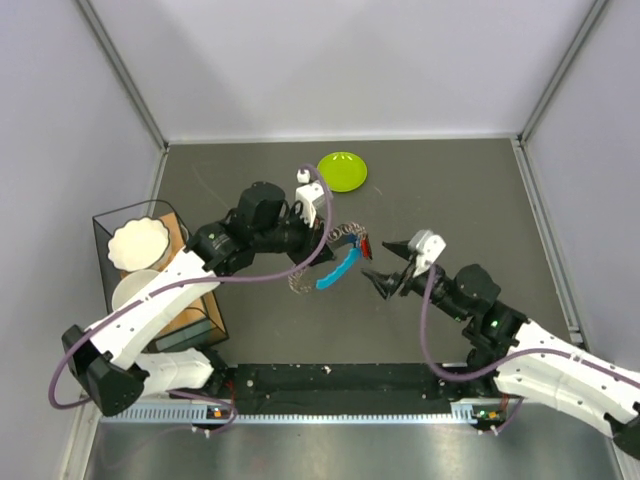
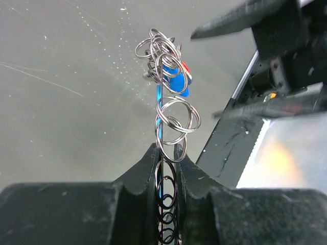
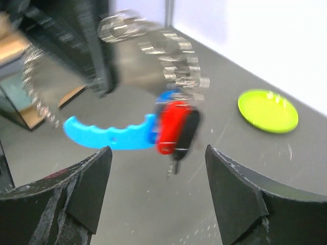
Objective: Remove the keys from the keyring
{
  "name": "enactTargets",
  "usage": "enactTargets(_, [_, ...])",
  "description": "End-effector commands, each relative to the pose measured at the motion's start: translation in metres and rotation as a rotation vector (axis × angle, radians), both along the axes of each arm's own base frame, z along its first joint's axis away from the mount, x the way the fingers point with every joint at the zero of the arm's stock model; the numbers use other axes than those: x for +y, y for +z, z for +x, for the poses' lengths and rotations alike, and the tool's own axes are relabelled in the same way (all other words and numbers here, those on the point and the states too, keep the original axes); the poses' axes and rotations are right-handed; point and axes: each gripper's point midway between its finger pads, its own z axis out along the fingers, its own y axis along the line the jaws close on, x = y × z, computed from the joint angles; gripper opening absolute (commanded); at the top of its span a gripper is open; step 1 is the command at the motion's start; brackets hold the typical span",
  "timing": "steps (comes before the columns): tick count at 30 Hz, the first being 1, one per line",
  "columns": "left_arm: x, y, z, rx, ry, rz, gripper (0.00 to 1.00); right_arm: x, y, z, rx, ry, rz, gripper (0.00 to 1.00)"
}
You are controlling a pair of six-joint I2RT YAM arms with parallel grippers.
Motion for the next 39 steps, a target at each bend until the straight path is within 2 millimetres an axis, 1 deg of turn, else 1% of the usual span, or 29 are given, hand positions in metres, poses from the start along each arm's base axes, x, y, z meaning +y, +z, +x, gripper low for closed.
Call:
enactTargets(1, [-0.013, 0.051, 0.010, 0.028, 0.041, -0.122, 0.00, 0.015, 0.032, -0.006, -0.480, 0.001, -0.095, 0.76])
enactTargets(2, [-0.015, 0.050, 0.013, 0.091, 0.068, -0.132, 0.00, 0.018, 0.034, -0.005, -0.576, -0.027, -0.148, 0.77])
enactTargets(3, [-0.014, 0.056, 0.013, 0.113, 0.076, -0.139, 0.00, 0.020, 0.035, -0.005, -0.607, -0.033, -0.172, 0.77])
enactTargets(5, [-0.013, 0.061, 0.016, 0.167, 0.108, -0.158, 0.00, 0.022, 0.037, -0.006, -0.673, -0.038, -0.218, 0.77])
enactTargets(6, [-0.013, 0.066, 0.016, 0.177, 0.114, -0.171, 0.00, 0.024, 0.043, -0.012, -0.710, -0.032, -0.205, 0.77])
enactTargets(8, [-0.011, 0.071, 0.018, 0.215, 0.142, -0.200, 0.00, 0.025, 0.045, -0.016, -0.802, -0.037, -0.262, 0.78])
enactTargets(9, [-0.011, 0.073, 0.017, 0.237, 0.140, -0.210, 0.00, 0.030, 0.047, -0.023, -0.829, -0.028, -0.271, 0.78])
enactTargets(11, [-0.009, 0.077, 0.017, 0.279, 0.161, -0.235, 0.00, 0.028, 0.052, -0.019, -0.876, -0.073, -0.324, 0.79])
enactTargets(12, [-0.010, 0.077, 0.017, 0.291, 0.160, -0.242, 0.00, 0.032, 0.050, -0.017, -0.884, -0.071, -0.349, 0.79])
enactTargets(15, [-0.012, 0.078, 0.013, 0.337, 0.153, -0.264, 0.00, 0.038, 0.055, -0.017, -0.937, -0.068, -0.388, 0.79])
enactTargets(16, [-0.014, 0.079, 0.010, 0.369, 0.146, -0.276, 0.00, 0.042, 0.050, -0.016, -0.940, -0.052, -0.418, 0.78])
enactTargets(17, [-0.015, 0.081, 0.010, 0.372, 0.139, -0.291, 0.00, 0.043, 0.053, -0.015, -0.961, -0.058, -0.435, 0.78])
enactTargets(20, [-0.016, 0.081, 0.007, 0.412, 0.144, -0.306, 0.00, 0.046, 0.050, -0.010, -0.994, -0.076, -0.488, 0.78])
enactTargets(25, [-0.017, 0.079, 0.004, 0.462, 0.157, -0.325, 0.00, 0.049, 0.059, -0.006, -1.039, -0.117, -0.496, 0.76])
enactTargets(28, [-0.021, 0.075, 0.000, 0.519, 0.148, -0.357, 0.00, 0.055, 0.063, -0.006, -1.081, -0.131, -0.486, 0.73])
enactTargets(29, [-0.021, 0.068, -0.001, 0.541, 0.150, -0.354, 0.00, 0.057, 0.066, -0.006, -1.094, -0.142, -0.474, 0.66])
enactTargets(30, [-0.021, 0.067, -0.001, 0.546, 0.153, -0.355, 0.00, 0.057, 0.069, -0.006, -1.107, -0.152, -0.463, 0.58])
enactTargets(31, [-0.021, 0.065, -0.001, 0.548, 0.159, -0.352, 0.00, 0.057, 0.072, -0.007, -1.127, -0.162, -0.458, 0.46])
enactTargets(32, [-0.021, 0.062, -0.001, 0.554, 0.161, -0.349, 0.00, 0.058, 0.074, -0.007, -1.140, -0.169, -0.451, 0.24])
enactTargets(34, [-0.022, 0.060, -0.002, 0.529, 0.129, -0.336, 0.02, 0.057, 0.079, -0.007, -1.144, -0.195, -0.433, 0.08])
enactTargets(35, [-0.021, 0.065, -0.001, 0.499, 0.111, -0.334, 0.06, 0.057, 0.078, -0.007, -1.137, -0.191, -0.435, 0.00])
enactTargets(36, [-0.020, 0.065, 0.003, 0.468, 0.118, -0.322, 0.13, 0.056, 0.079, -0.009, -1.128, -0.187, -0.421, 0.00])
enactTargets(37, [-0.016, 0.060, 0.005, 0.431, 0.118, -0.289, 0.27, 0.057, 0.077, -0.008, -1.086, -0.175, -0.402, 0.00])
enactTargets(38, [-0.014, 0.069, 0.008, 0.385, 0.114, -0.289, 0.32, 0.058, 0.074, -0.008, -1.058, -0.155, -0.399, 0.00])
enactTargets(39, [-0.012, 0.071, 0.013, 0.351, 0.123, -0.281, 0.38, 0.058, 0.073, -0.008, -1.024, -0.139, -0.394, 0.00])
